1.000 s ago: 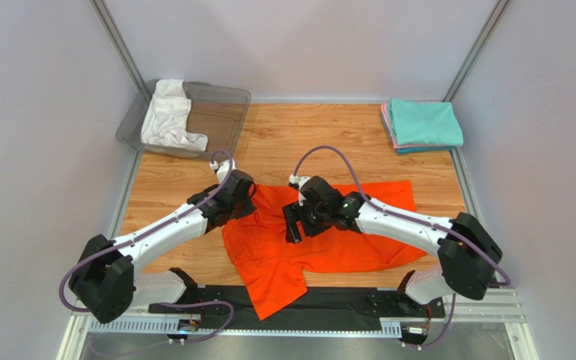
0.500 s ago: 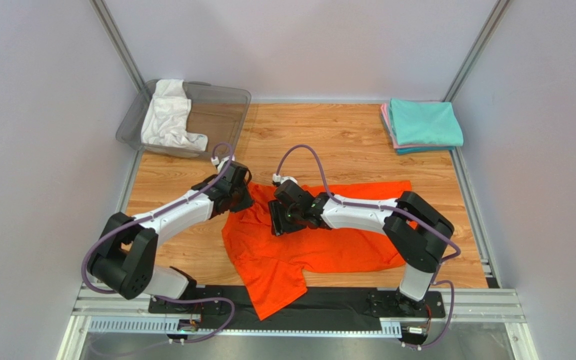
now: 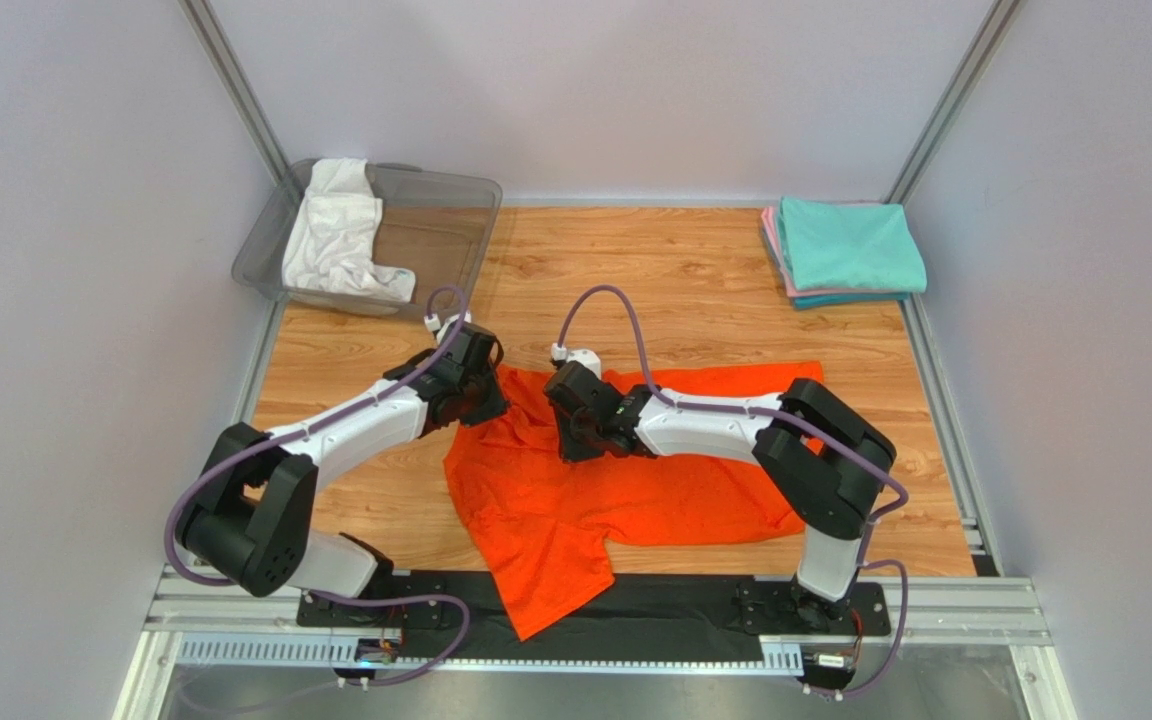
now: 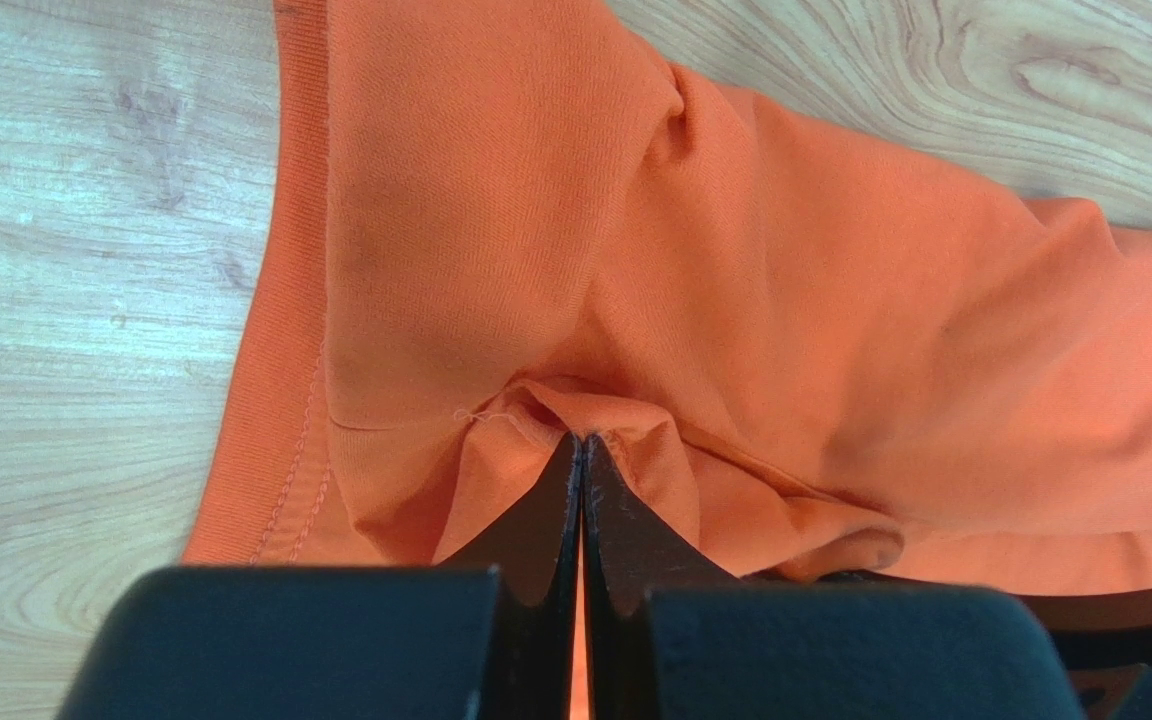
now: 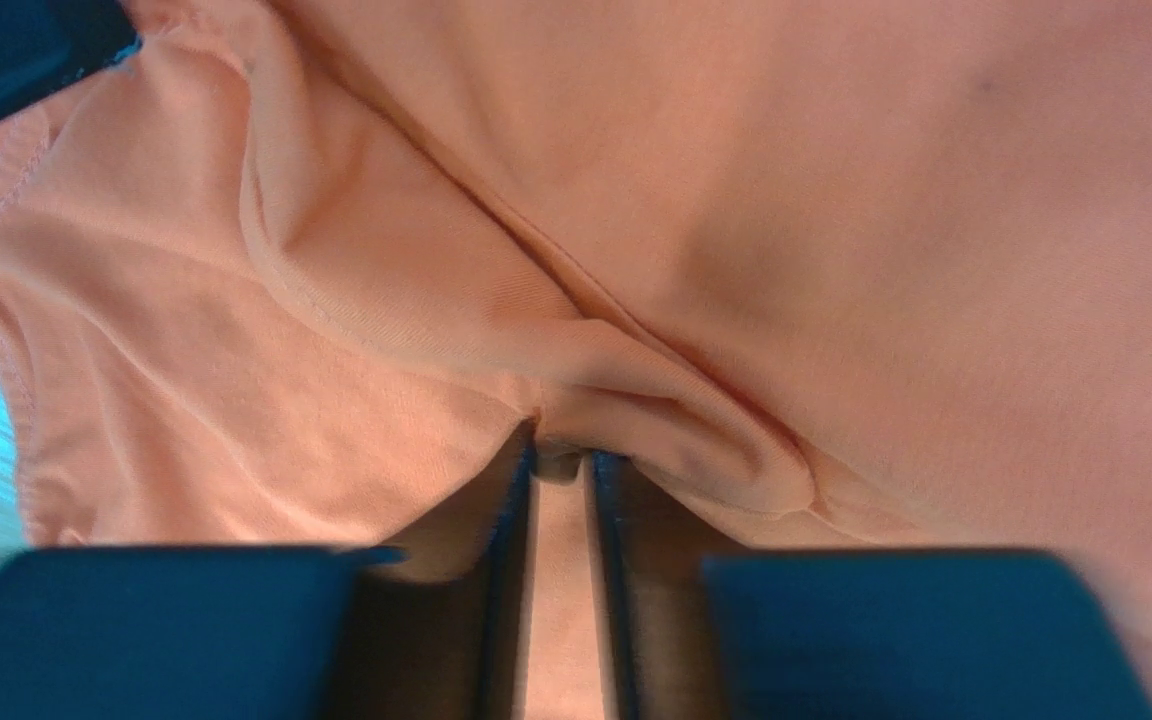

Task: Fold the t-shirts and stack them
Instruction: Fold the tshirt

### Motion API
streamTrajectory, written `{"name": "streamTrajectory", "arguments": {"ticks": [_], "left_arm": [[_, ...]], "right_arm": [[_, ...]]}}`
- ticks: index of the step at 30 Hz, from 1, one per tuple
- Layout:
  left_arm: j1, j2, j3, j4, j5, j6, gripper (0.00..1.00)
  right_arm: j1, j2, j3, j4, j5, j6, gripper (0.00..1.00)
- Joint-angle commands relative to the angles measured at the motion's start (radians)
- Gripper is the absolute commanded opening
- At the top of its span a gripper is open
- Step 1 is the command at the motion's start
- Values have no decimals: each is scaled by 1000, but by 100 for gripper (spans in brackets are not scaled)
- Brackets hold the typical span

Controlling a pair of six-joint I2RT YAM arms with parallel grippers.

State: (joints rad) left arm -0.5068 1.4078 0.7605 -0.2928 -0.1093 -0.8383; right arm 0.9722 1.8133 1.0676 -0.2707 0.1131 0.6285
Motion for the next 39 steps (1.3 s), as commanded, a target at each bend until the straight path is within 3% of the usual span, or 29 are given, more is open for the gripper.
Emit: {"name": "streamTrajectory", "arguments": {"ticks": [1, 3, 9, 17, 25, 30, 39], "left_arm": [[7, -35, 14, 26, 11, 15, 0], [7, -50, 13, 15, 8, 16, 0], [7, -99, -6, -22, 8, 21, 0], [1, -228, -98, -80, 71, -45, 0], [-104, -412, -196, -189, 57, -123, 0], [-151, -512, -233, -287, 60, -205, 0], [-213, -547, -253, -373, 80, -277, 0]], "right_arm": [[2, 0, 38, 10, 49, 19, 13], [3, -11, 51, -24, 46, 11, 4], [10, -83, 71, -148, 22, 8, 0], [11, -154, 49, -242, -139, -12, 1], [11, -210, 29, -332, -271, -72, 1], [10, -241, 23, -380, -279, -93, 2], [6, -236, 9, -421, -282, -102, 5]]}}
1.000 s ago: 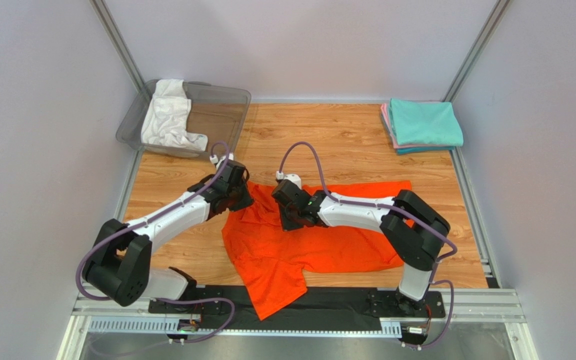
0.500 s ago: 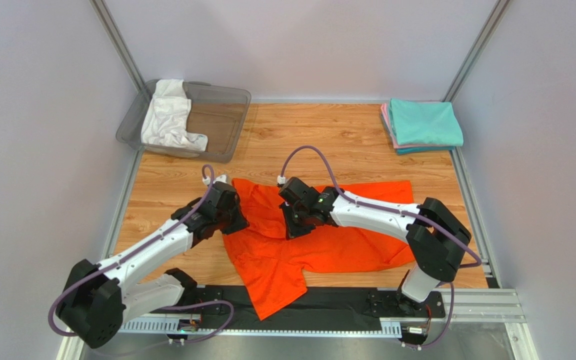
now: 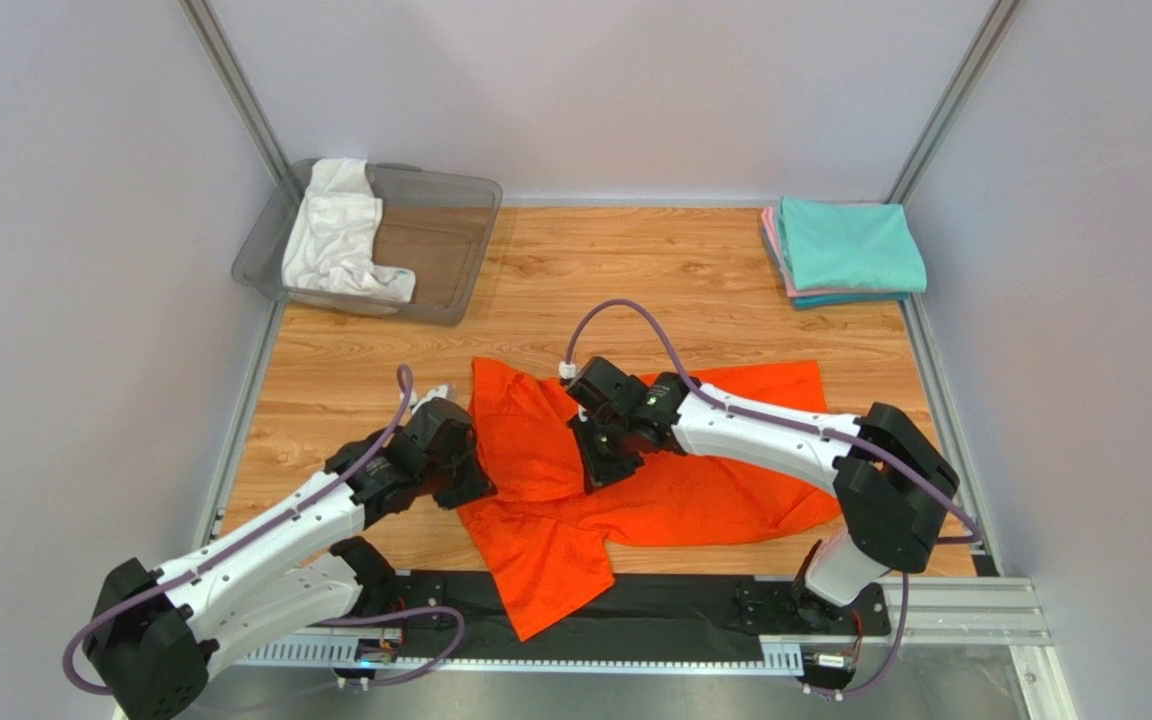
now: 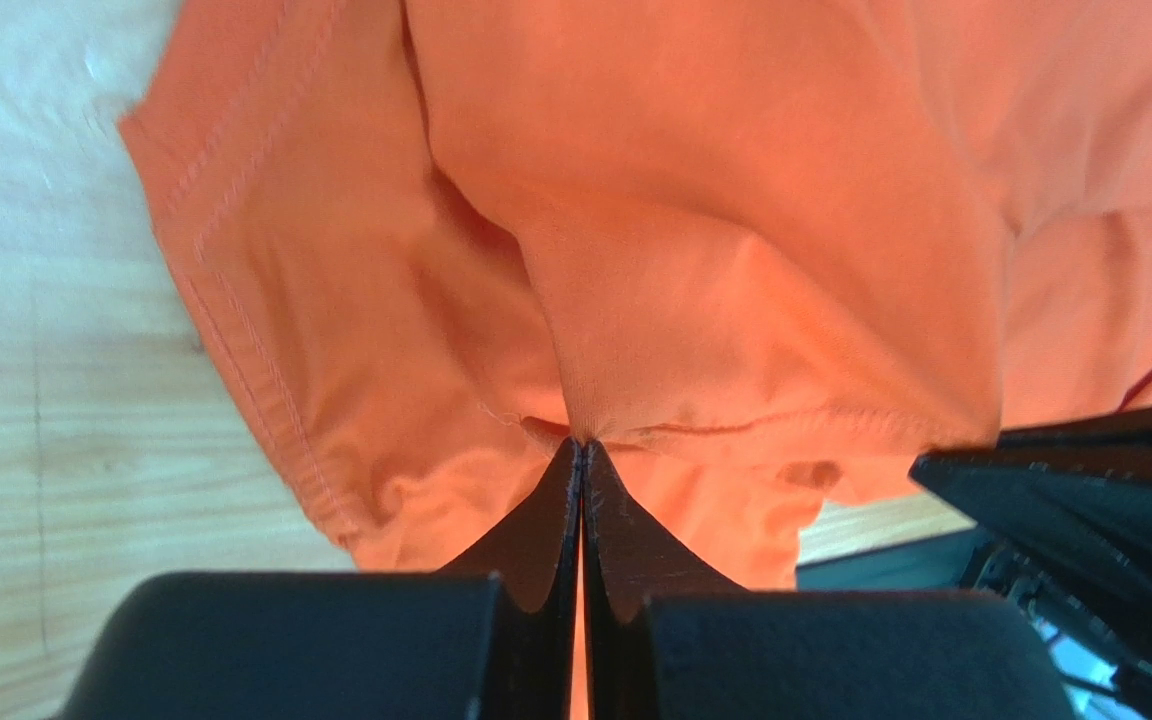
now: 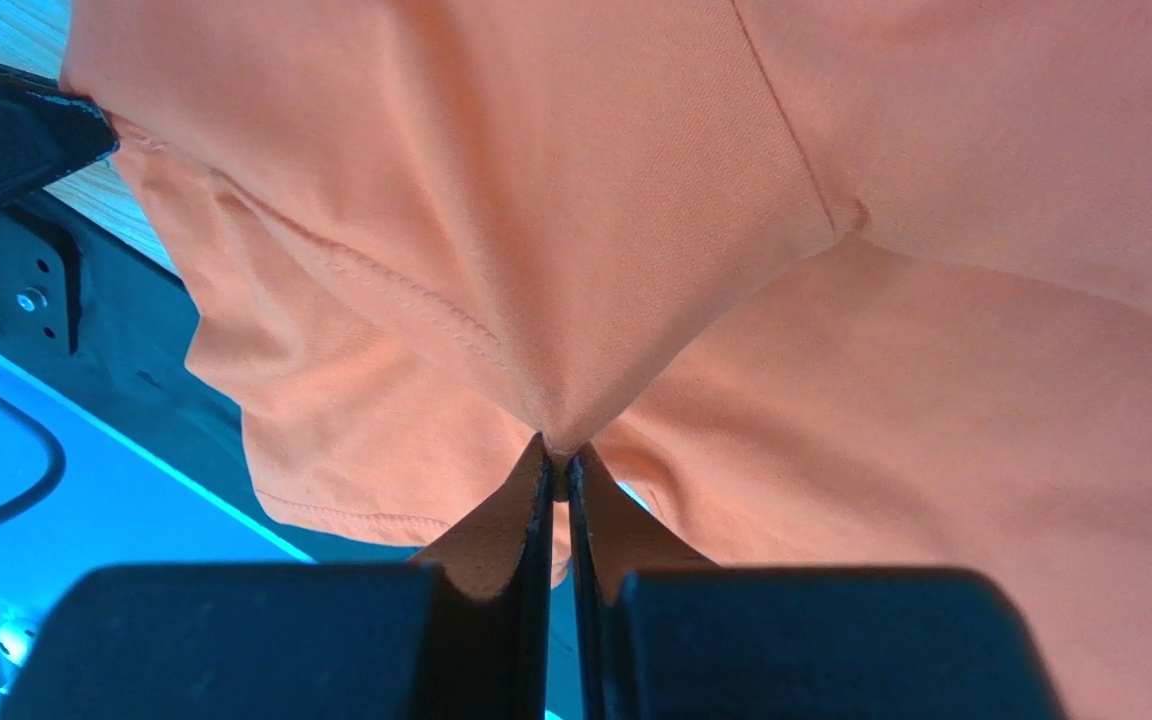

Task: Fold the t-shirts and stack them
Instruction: Fold the tshirt

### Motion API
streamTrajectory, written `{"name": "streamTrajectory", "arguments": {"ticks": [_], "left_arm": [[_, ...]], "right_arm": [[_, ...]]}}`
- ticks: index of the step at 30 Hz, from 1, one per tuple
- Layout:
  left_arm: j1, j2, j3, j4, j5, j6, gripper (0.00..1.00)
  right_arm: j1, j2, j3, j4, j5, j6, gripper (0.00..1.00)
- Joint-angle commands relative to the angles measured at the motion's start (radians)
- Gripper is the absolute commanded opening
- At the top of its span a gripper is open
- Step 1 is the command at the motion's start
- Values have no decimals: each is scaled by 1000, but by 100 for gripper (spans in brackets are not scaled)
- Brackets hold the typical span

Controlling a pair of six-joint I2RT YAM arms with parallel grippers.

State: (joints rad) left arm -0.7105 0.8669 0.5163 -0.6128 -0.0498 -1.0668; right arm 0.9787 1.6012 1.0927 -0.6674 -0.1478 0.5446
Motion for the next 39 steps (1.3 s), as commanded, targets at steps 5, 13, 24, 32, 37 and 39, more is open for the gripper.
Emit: {"name": "streamTrajectory", "arguments": {"ticks": [5, 13, 24, 32, 37, 39], "left_arm": [[-43, -17, -19, -99, 25, -68, 2], [-64, -136, -18, -162, 68, -39, 77], [-63, -117, 168, -24, -173, 126, 100], [0, 291, 333, 194, -176, 192, 100], [111, 523, 381, 306, -50, 212, 100], [150, 599, 389, 358, -22, 220, 100]], "right_arm": [[0, -15, -48, -21, -4, -9, 21], [-12, -79, -50, -66, 69, -32, 86], [-316, -306, -83, -98, 194, -66, 100], [-753, -251, -123, 23, 163, -110, 100], [-915, -114, -132, 91, 70, -104, 100], [-943, -75, -128, 121, 54, -92, 100]]}}
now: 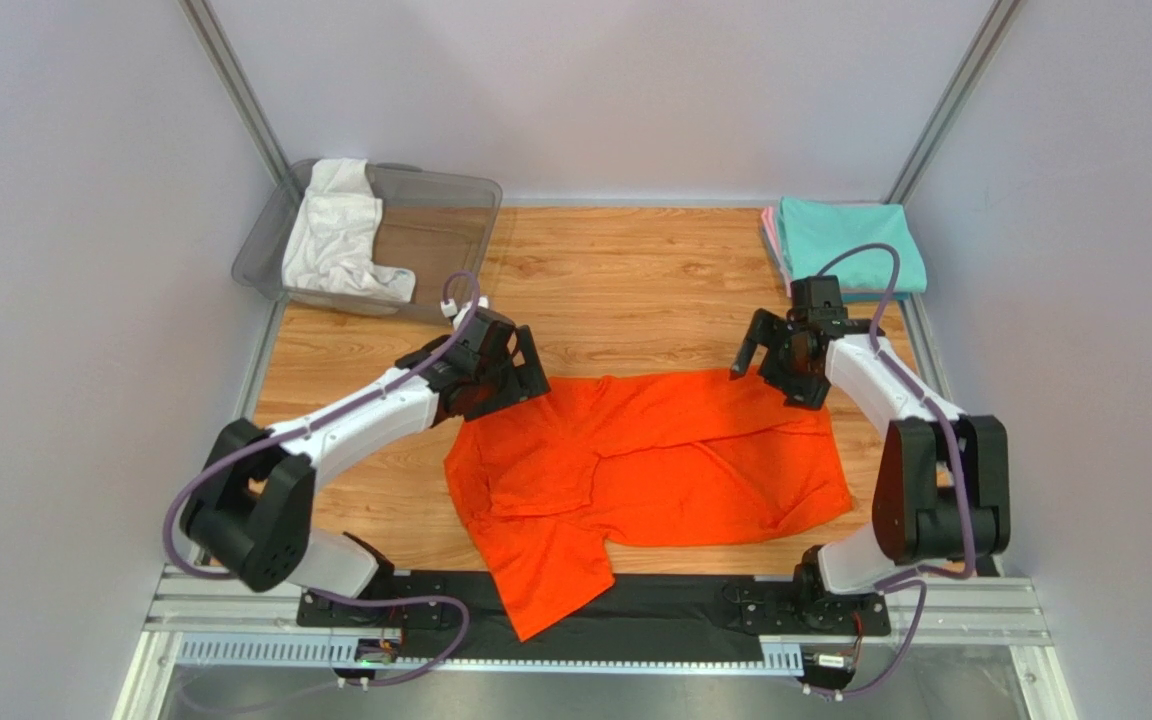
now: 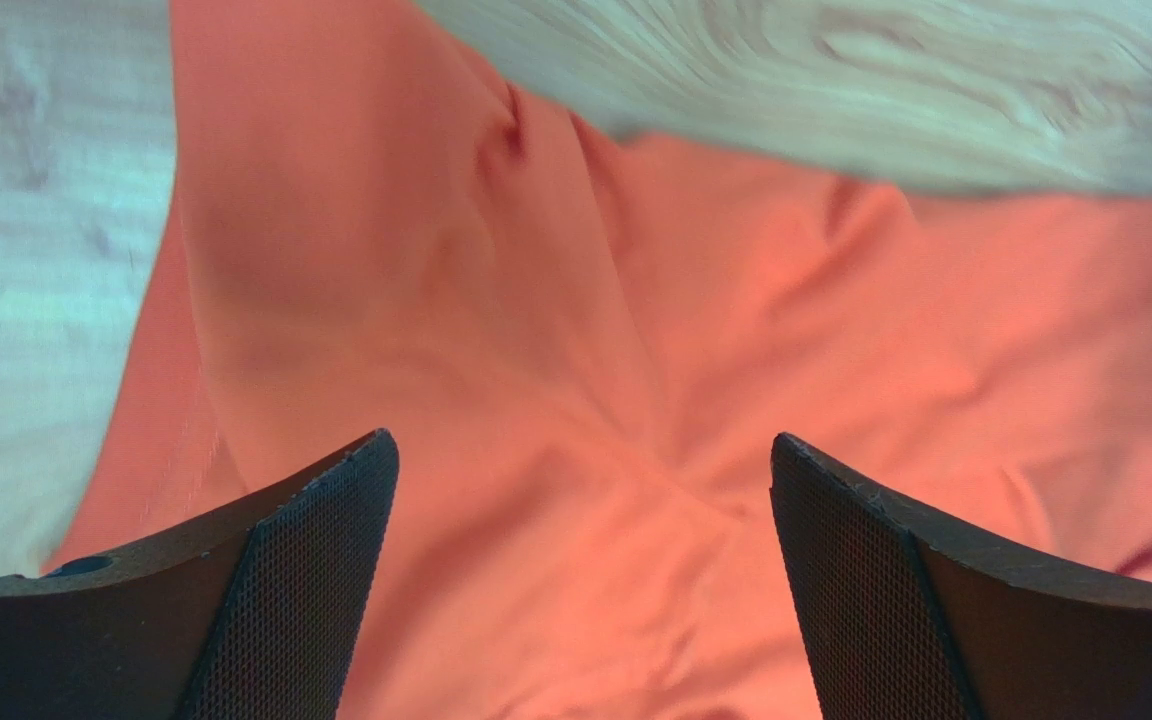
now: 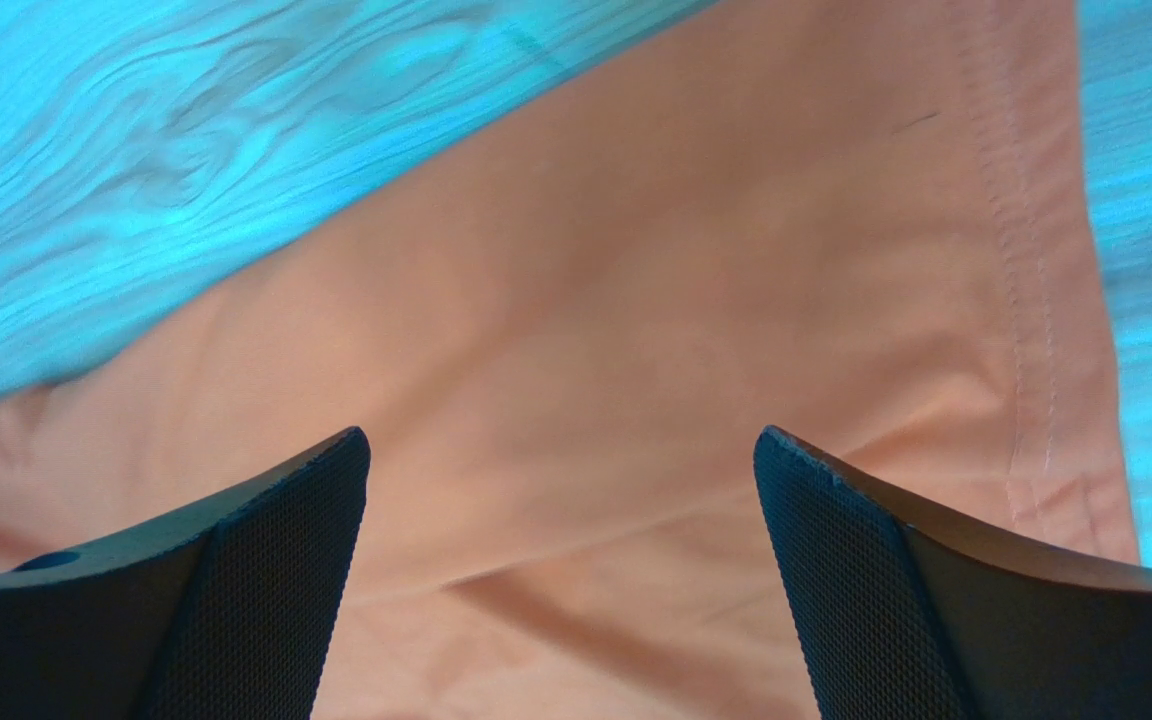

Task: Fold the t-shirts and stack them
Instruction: Fold the tshirt

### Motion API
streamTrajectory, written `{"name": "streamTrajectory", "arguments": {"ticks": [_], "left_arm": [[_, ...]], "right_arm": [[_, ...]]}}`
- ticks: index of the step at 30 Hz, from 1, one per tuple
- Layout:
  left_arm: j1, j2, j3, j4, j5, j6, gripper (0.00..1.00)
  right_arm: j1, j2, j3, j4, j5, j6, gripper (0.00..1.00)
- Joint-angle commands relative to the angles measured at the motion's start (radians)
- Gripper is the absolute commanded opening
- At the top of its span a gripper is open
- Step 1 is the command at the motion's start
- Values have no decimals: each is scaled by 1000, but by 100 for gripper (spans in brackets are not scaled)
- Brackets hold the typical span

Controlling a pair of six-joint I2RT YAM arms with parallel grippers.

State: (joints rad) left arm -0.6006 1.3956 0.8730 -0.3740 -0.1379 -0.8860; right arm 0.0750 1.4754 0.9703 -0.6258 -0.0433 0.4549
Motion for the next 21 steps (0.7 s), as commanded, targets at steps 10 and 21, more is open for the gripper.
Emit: {"name": "streamTrajectory", "arguments": {"ticks": [10, 21], "left_arm": [[156, 298, 104, 130, 80, 67, 100], [211, 440, 247, -12, 18, 73, 100]], "right_arm": [[-124, 241, 41, 120, -43, -2, 100], [-167, 252, 21, 141, -41, 28, 100]]}}
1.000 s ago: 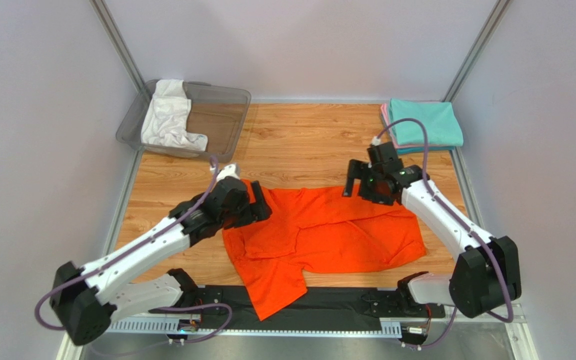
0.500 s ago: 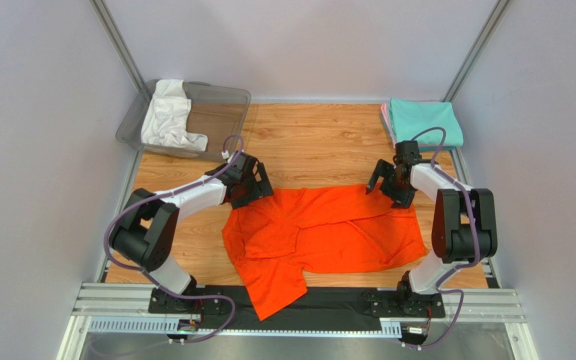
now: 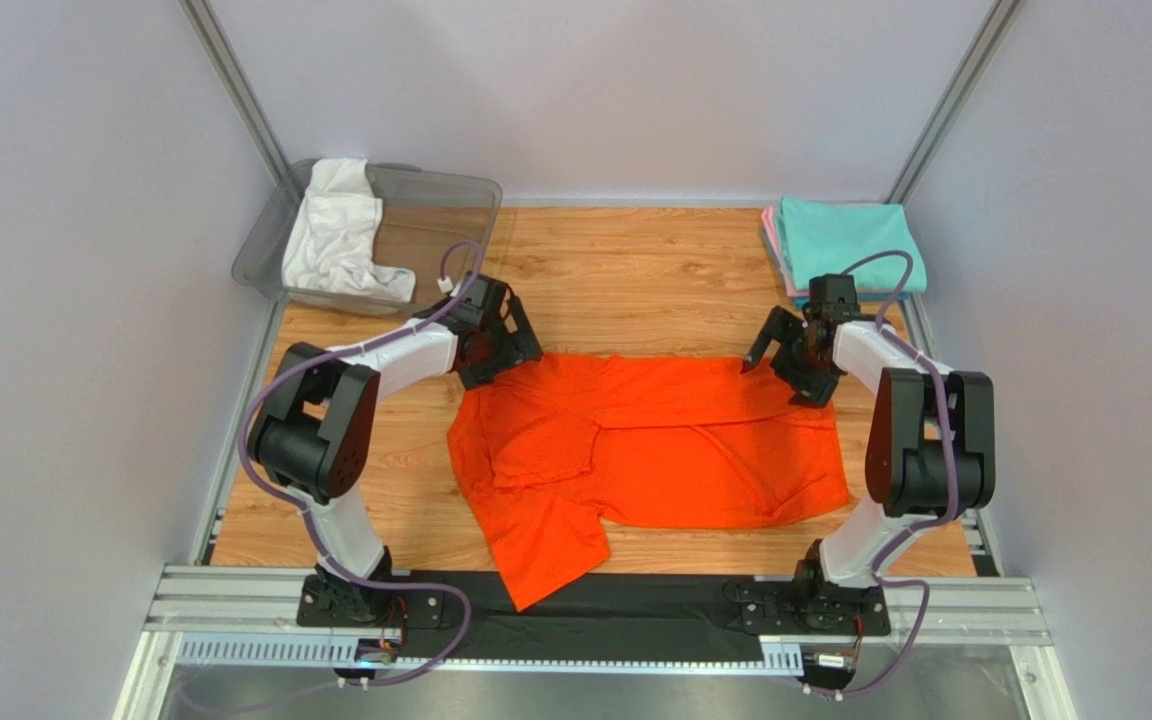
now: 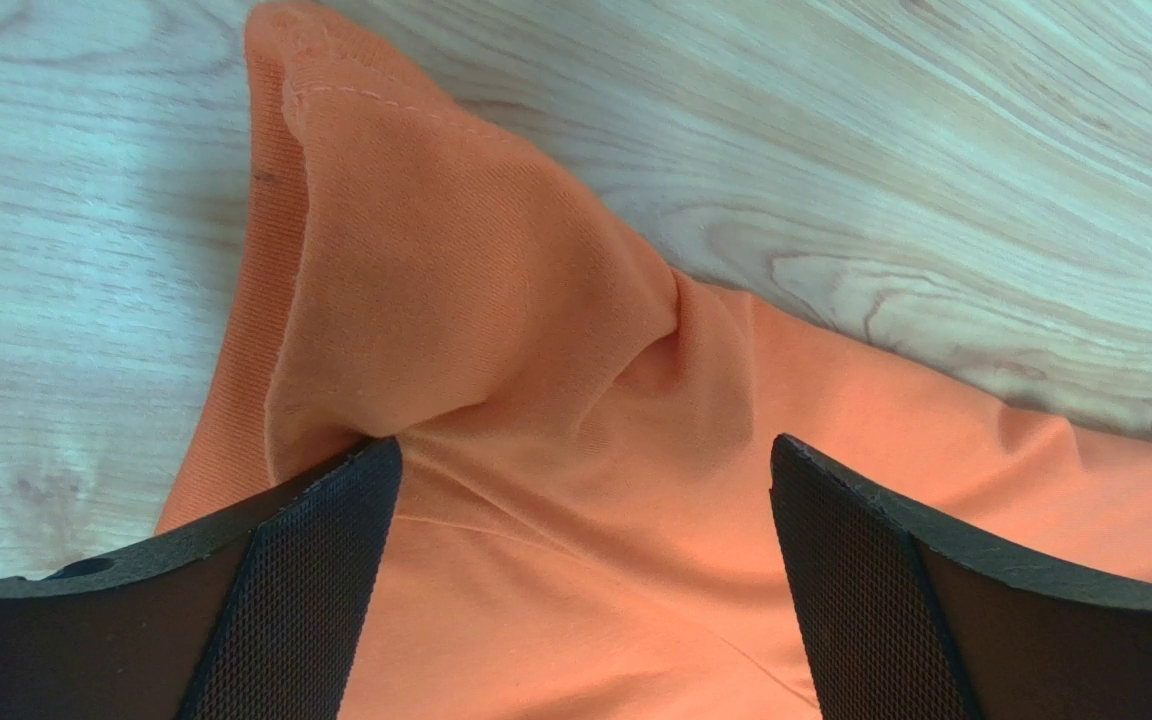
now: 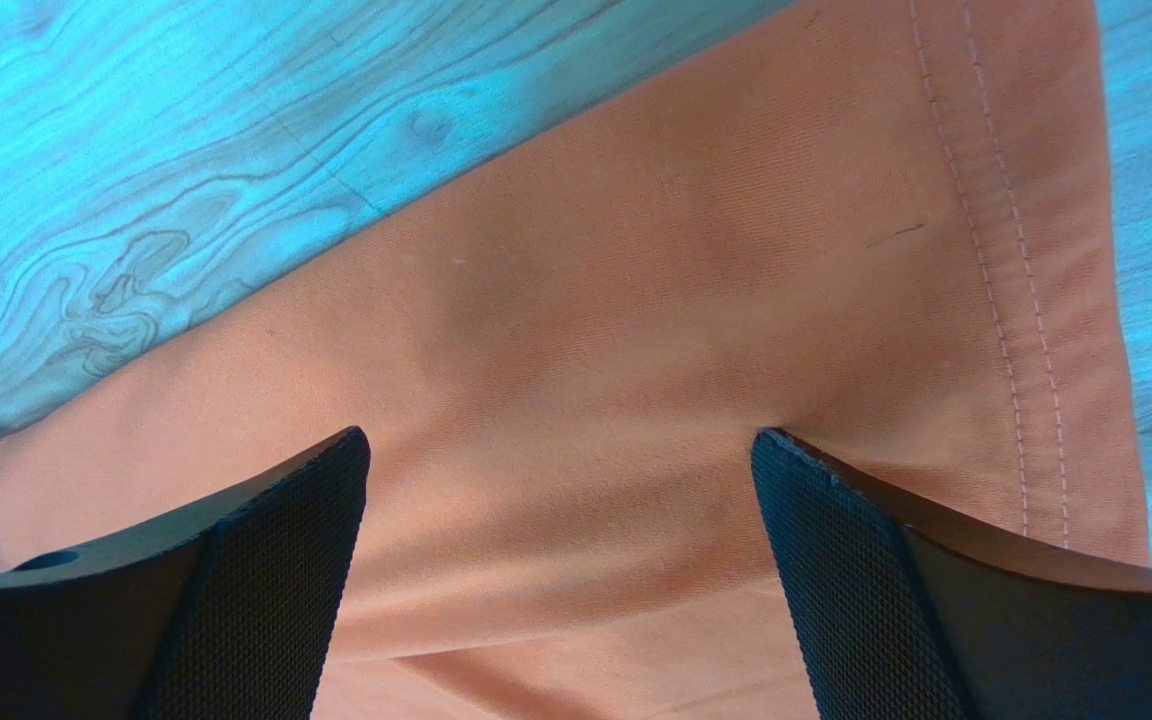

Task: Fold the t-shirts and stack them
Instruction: Fold the tshirt

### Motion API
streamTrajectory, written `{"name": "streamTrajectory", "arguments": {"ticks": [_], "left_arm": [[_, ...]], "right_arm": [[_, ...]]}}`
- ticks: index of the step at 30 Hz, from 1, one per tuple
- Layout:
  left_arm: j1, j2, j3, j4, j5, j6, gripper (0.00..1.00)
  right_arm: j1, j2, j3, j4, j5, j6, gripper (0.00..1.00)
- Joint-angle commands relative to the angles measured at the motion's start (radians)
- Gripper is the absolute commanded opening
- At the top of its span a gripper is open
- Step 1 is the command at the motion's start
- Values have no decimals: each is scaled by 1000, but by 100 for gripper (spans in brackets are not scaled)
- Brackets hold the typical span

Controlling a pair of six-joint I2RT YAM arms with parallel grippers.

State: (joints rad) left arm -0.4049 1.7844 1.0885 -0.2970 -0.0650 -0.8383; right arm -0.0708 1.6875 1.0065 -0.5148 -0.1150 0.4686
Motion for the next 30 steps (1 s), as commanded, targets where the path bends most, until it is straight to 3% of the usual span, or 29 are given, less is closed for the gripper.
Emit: {"name": "streamTrajectory", "arguments": {"ticks": [1, 7, 13, 17, 24, 30], "left_arm": [[17, 62, 63, -103, -67, 27, 100], [20, 104, 135, -136, -101, 36, 100], [21, 47, 172, -162, -121, 50, 100], [6, -73, 171, -159, -67, 99, 100], [-63, -345, 71, -205, -81, 113, 100], [-243, -601, -143, -244, -56, 53, 100]], "right_arm": [[-29, 40, -16, 33, 29, 24, 100], [-30, 3, -65, 116, -66, 57, 100], [-30, -93, -26, 78, -63, 42, 100], [-30, -196, 21, -5, -5, 41, 100], [-30, -538, -51, -109, 148, 117, 100], [-34, -813, -227, -140, 222, 225, 100]]}}
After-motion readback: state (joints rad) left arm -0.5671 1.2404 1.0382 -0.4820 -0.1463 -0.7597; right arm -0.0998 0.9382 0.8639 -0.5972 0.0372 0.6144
